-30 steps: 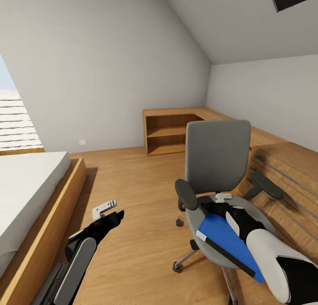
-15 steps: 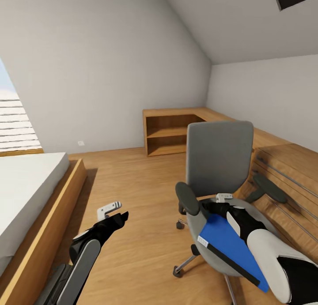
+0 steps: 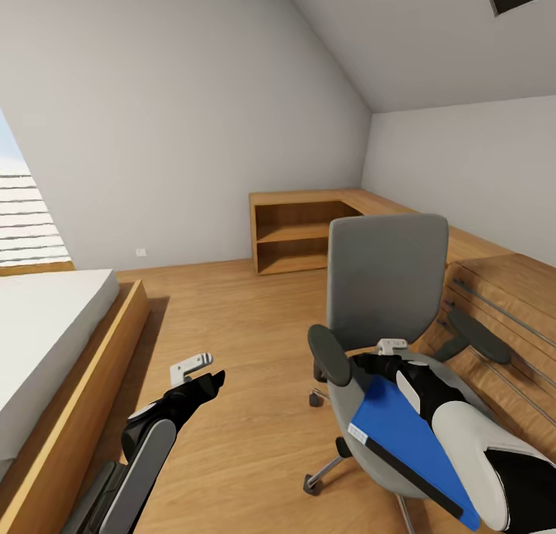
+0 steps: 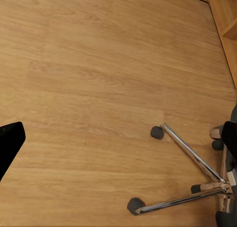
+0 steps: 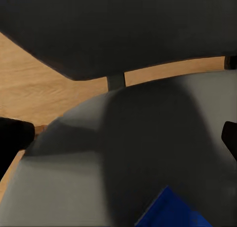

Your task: In the bedroom, organize the workspace by keeping the computer under the desk, ensuring the monitor is on the desk, placing the keyboard on the desk next to the monitor, placing the mouse on the desk next to the keyboard, moving the folder from the swivel chair onto the desk next to the mouse, stacking the notebook on top of the folder with the pen on top of the notebook, and positioning the swivel chair next to the desk.

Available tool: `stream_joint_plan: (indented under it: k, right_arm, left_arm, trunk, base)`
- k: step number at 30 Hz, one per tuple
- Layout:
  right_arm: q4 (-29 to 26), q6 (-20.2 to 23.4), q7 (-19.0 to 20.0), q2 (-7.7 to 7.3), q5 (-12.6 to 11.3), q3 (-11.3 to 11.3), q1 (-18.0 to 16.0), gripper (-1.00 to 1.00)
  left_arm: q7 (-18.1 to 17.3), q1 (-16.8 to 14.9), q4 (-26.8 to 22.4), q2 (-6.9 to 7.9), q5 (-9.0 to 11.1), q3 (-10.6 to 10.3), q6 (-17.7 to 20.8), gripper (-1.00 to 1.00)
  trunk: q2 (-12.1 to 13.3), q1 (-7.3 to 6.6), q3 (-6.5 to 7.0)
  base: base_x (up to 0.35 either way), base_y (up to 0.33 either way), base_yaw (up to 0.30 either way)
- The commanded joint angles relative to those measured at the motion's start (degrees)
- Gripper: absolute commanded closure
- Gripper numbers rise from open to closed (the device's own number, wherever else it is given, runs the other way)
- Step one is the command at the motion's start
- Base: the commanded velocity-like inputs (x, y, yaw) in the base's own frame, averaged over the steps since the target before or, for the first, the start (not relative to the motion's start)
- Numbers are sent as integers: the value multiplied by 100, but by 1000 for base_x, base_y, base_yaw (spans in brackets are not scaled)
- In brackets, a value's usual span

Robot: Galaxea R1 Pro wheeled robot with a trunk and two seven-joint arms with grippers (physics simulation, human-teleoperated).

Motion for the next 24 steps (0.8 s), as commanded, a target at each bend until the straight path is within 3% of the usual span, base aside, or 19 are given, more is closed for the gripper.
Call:
stream_joint_plan:
  k: [1,20,24]
  right_arm:
    - [-11,37,35,1,26,-47,-2,-100]
    - [27,36,-87,-14,26,-47,-2,-100]
    - [34,39,-224,-14,26,-47,-2,-100]
  left_arm:
    - [59,-5,-7,6,56,-12,2,-100]
    - [67,-5,-46,3,80,27,-2,-100]
    - [68,-5,-49,1,81,29,-5,-100]
  trunk:
    - [-2,1,-6]
    - [-2,1,-6]
    - [-163,89,-77]
  base:
    - [183,0,0]
    - [32,0,0]
    - [0,0,0]
